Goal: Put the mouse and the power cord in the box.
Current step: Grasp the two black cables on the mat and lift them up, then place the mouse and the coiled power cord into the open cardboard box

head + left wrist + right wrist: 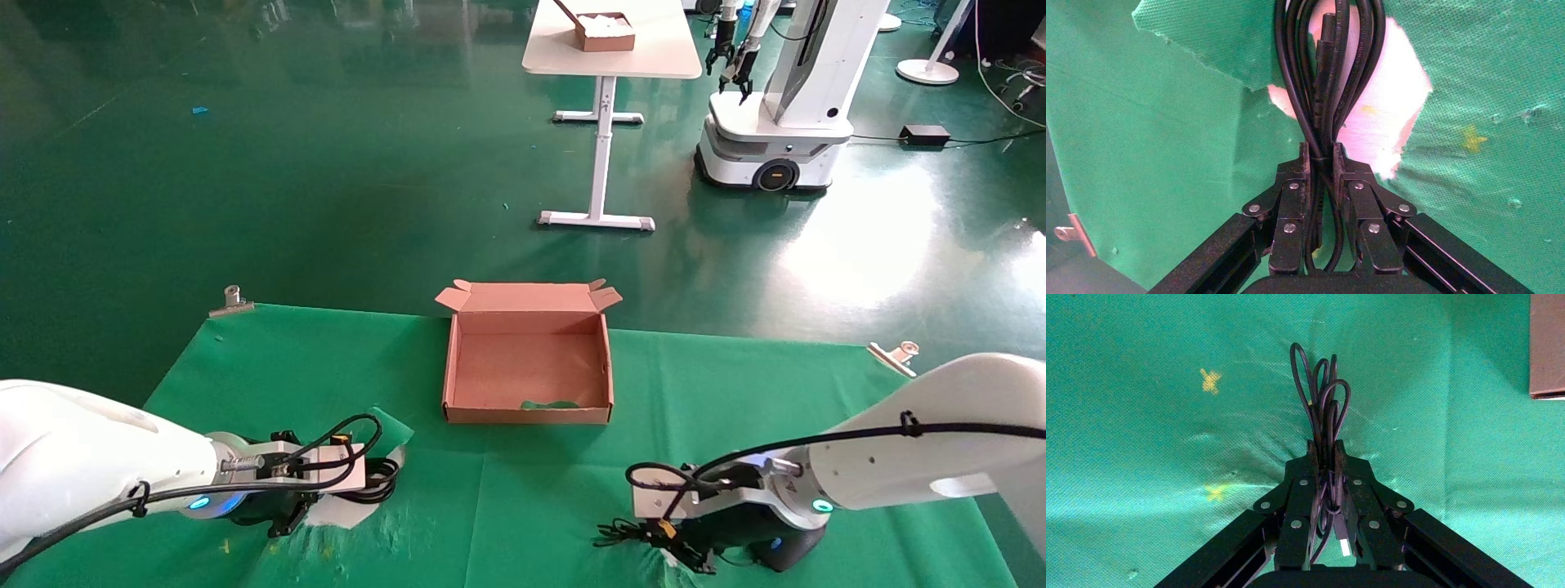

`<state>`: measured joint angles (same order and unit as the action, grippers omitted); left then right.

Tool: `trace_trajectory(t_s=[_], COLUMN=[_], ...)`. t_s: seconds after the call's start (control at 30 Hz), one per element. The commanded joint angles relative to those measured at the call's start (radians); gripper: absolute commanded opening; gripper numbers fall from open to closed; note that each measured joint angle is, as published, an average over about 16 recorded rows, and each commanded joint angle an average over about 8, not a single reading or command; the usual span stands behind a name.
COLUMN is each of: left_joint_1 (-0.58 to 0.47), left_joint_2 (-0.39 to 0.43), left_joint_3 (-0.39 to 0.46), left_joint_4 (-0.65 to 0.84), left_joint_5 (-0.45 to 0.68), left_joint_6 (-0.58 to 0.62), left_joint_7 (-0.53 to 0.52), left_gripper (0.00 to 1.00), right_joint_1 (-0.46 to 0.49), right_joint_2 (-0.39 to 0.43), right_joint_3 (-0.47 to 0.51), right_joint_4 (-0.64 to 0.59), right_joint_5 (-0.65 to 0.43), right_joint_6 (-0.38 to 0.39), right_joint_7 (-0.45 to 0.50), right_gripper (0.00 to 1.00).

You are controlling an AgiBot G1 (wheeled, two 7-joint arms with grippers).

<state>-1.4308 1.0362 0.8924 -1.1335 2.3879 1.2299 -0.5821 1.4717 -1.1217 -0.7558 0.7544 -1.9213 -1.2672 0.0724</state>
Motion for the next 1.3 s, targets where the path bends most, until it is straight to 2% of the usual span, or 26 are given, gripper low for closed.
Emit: trace_trajectory(t_s=[0.03,0.47,0.77,0.9,1.03,1.2,1.3], left_joint_1=[0.000,-0.066,-0.154,-0.183,-0.185,-0.168,-0.157], left_joint_2=[0.000,-0.015,-0.024,0.029,0.130,0.276,0.324], left_joint_3=[0.001,-0.046,-0.113,-0.128,-0.114,-0.054,0.010], left_joint_4=[0.000,-0.027,-0.109,-0.102,-0.034,0.117,0.190], left_joint_5=[0.000,-0.022,-0.124,-0.151,-0.126,-0.060,-0.046], left_joint_6=[0.000,-0.002,0.036,0.001,-0.084,-0.240,-0.347], left_joint_7=[0.000,-0.035,-0.064,-0.062,-0.046,0.005,0.043], left_gripper=[0.00,0.00,0.00,0.00,0.00,0.00,0.00], right_joint_1=[0.000,0.029,0.096,0.125,0.159,0.209,0.236], right_joint_2=[0.000,0.018,0.066,0.091,0.121,0.166,0.196], right_joint_3=[0.000,0.015,0.058,0.076,0.094,0.113,0.122], right_joint_4=[0.000,0.022,0.064,0.079,0.096,0.126,0.154], right_joint_5=[0.000,0.016,0.045,0.044,0.041,0.035,0.031], right_joint_6=[0.000,-0.008,-0.003,0.012,0.022,0.017,0.002], right_joint_7=[0.000,-0.017,-0.007,0.012,0.032,0.055,0.072], right_gripper=[0.00,0.00,0.00,0.00,0.00,0.00,0.00])
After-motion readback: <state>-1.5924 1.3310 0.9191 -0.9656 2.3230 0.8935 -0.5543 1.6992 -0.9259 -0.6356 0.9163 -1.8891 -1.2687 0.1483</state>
